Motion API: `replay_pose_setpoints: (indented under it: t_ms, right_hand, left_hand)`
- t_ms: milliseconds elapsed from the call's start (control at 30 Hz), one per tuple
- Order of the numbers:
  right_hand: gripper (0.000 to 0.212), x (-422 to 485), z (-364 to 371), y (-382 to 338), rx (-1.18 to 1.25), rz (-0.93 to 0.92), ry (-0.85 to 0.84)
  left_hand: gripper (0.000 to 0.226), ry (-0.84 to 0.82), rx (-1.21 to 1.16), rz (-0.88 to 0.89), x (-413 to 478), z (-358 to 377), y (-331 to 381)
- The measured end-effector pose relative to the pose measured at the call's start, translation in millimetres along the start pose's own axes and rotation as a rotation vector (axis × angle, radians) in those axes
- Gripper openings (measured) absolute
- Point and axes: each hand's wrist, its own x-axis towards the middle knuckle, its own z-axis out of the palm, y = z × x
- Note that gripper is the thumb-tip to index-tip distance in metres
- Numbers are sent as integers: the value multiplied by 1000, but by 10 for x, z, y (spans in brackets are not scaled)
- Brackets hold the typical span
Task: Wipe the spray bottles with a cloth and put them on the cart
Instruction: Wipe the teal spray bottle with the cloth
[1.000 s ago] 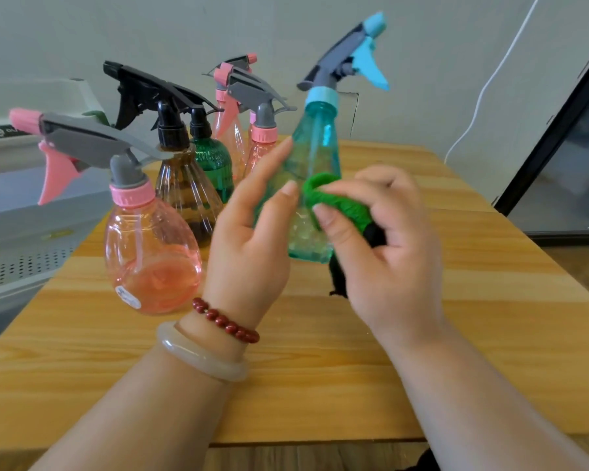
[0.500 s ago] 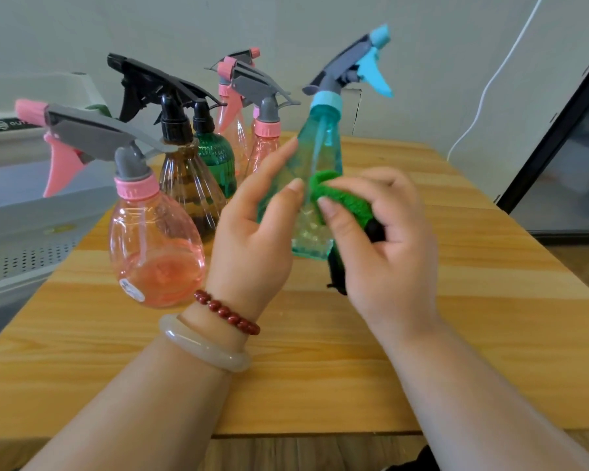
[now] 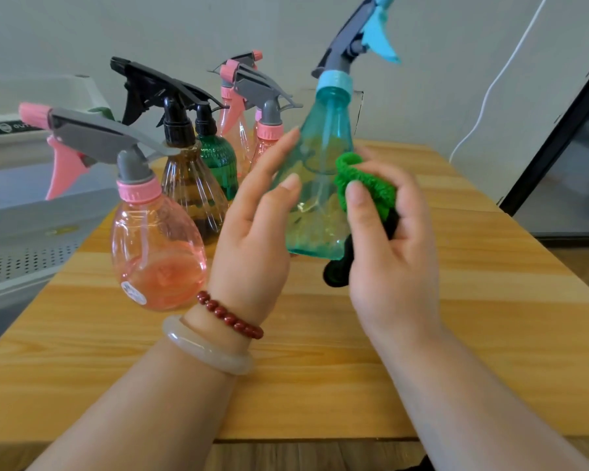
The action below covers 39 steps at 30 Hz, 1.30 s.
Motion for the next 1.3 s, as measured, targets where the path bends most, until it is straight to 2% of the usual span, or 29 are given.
replay_pose_setpoints:
  t_ms: [100, 233, 333, 467, 567, 667, 733, 800, 867, 1000, 1033, 1100, 1200, 1300]
  right_hand:
    - [19, -77, 48, -19, 55, 16, -58]
    - [20, -24, 3, -51, 8, 50, 36]
    - [20, 17, -27, -46, -18, 103, 81]
    - [20, 11, -36, -24, -35, 143, 29]
    - [26, -24, -14, -50, -114, -2, -72]
    - [29, -65, -4, -37, -297, -312, -125]
    - [25, -53, 9, -31, -398, -453, -117]
    - [23, -7, 16, -54, -442, -473, -69]
    - [21, 65, -3, -68, -452, -417, -19]
    - [20, 249, -134, 52, -254, -93, 102]
    - [20, 253, -151, 73, -239, -74, 108]
    - [20, 186, -131, 65, -318, -195, 77]
    - [21, 51, -62, 21, -394, -415, -79]
    - [22, 61, -71, 16, -435, -447, -111]
  left_hand:
    - [45, -1, -24, -82, 14, -14, -67]
    - [47, -112, -49, -110, 52, -3, 53]
    - [43, -124, -21, -100, 43, 31, 86]
    - [39, -172, -230, -215, 41, 39, 81]
    - [40, -109, -310, -207, 60, 26, 97]
    - [41, 4, -366, -236, 56, 20, 83]
    - [39, 24, -386, -259, 57, 13, 74]
    - [42, -6, -359, -230, 61, -4, 70]
    - [46, -46, -327, -176, 64, -27, 86]
    - [42, -95, -213, -93, 4, -1, 149]
    - [41, -94, -201, -85, -7, 15, 154]
    - [42, -76, -197, -96, -6, 11, 131]
    - [40, -51, -113, -88, 51, -37, 87]
    - [43, -39, -215, -129, 76, -60, 89]
